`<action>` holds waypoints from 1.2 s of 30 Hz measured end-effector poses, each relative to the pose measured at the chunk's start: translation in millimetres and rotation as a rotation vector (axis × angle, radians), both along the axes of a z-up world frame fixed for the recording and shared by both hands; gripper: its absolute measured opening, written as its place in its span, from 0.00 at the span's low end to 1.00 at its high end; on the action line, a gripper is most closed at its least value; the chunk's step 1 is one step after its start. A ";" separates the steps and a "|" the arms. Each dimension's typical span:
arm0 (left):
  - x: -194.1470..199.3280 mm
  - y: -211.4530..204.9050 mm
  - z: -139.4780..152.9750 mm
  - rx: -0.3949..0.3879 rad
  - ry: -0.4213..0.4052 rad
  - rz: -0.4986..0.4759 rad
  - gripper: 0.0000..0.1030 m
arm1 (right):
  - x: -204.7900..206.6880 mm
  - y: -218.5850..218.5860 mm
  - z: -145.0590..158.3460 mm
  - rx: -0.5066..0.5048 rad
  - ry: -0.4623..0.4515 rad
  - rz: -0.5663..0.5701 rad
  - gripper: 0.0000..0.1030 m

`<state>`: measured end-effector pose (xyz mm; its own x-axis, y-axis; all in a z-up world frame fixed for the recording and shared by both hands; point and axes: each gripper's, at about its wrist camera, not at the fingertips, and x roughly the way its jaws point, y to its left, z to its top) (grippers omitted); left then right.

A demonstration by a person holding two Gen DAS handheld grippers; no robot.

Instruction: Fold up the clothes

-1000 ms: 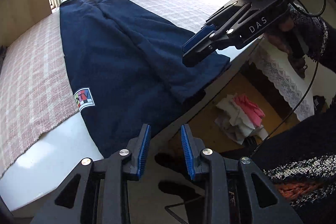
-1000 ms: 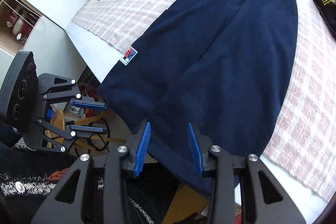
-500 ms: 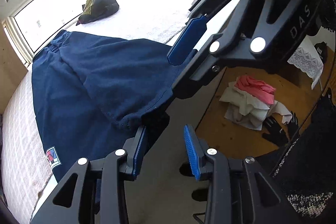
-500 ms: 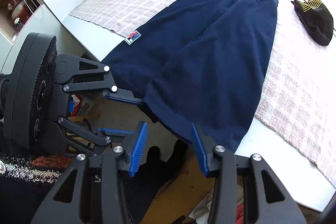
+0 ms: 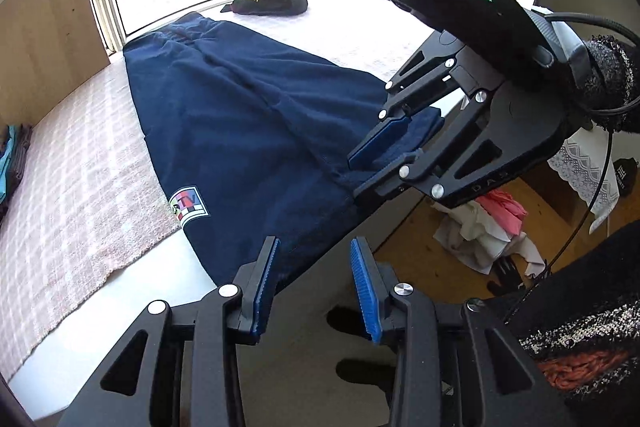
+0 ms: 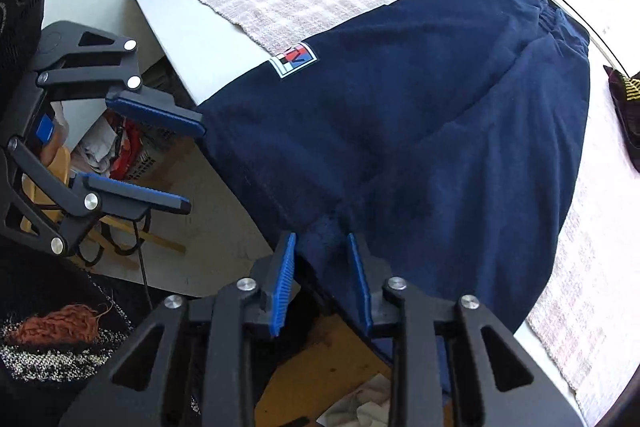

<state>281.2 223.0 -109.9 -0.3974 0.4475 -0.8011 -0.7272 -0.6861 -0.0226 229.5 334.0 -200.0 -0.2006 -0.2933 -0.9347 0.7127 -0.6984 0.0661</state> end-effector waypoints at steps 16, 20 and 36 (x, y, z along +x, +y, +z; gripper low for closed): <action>13.6 95.2 -27.4 -0.076 0.189 -0.168 0.34 | -36.4 118.2 28.8 -0.468 -0.213 -0.453 0.10; 5.6 98.4 -31.6 -0.067 0.183 -0.147 0.19 | -45.1 123.0 32.8 -0.479 -0.195 -0.484 0.10; -31.0 -11.5 40.1 0.312 0.057 0.230 0.04 | -43.3 120.1 34.9 -0.439 -0.212 -0.431 0.10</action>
